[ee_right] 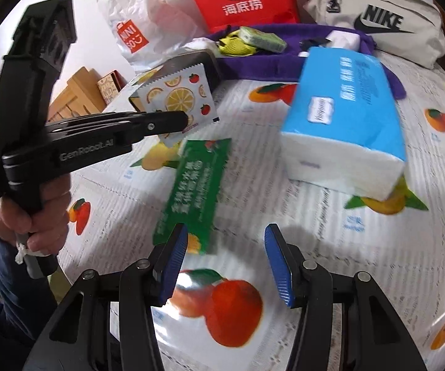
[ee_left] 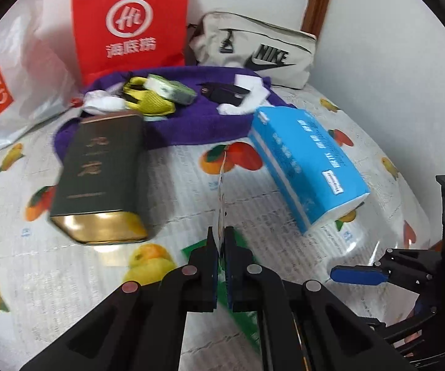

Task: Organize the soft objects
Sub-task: 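Grasp the green snack packet with the right tool while the left tool grasps the fruit-print sachet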

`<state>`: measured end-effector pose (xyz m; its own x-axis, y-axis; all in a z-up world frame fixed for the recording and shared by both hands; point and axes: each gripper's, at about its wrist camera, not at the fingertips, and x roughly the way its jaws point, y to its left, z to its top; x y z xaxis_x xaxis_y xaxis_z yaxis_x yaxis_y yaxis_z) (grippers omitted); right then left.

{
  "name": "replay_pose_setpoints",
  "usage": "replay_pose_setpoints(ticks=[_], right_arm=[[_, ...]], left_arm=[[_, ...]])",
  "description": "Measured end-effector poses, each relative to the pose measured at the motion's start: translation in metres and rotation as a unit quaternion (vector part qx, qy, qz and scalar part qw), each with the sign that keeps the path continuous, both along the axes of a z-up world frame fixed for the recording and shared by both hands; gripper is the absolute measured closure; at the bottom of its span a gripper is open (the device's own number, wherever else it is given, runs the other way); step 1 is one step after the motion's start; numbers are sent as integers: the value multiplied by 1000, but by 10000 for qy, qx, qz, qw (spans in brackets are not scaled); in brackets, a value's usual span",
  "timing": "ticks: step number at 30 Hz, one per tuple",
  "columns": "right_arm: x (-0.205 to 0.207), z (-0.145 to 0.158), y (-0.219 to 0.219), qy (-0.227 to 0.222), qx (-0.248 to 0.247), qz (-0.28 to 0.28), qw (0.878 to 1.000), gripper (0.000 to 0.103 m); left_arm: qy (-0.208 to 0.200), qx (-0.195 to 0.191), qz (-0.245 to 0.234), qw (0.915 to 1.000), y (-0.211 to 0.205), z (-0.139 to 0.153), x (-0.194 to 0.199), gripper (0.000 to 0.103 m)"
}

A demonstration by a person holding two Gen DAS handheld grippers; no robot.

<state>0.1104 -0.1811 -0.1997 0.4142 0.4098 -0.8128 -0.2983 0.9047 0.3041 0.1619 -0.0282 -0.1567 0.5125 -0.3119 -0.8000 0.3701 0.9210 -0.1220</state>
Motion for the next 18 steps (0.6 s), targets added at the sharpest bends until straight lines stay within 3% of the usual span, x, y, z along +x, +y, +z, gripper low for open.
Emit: replay_pose_setpoints(ticks=[7,12,18], right_arm=[[12,-10,25,18,-93,38,9999,50],[20,-10,42,-64,-162,-36,9998,30],[26,-14,71,-376,-913,-77,9951,30]], left_arm=[[-60,38,394,9992,42,6,-18,99],[-111,15,559,9984,64,7,-28,99],[-102,-117,673,9976,80,6,-31,99]])
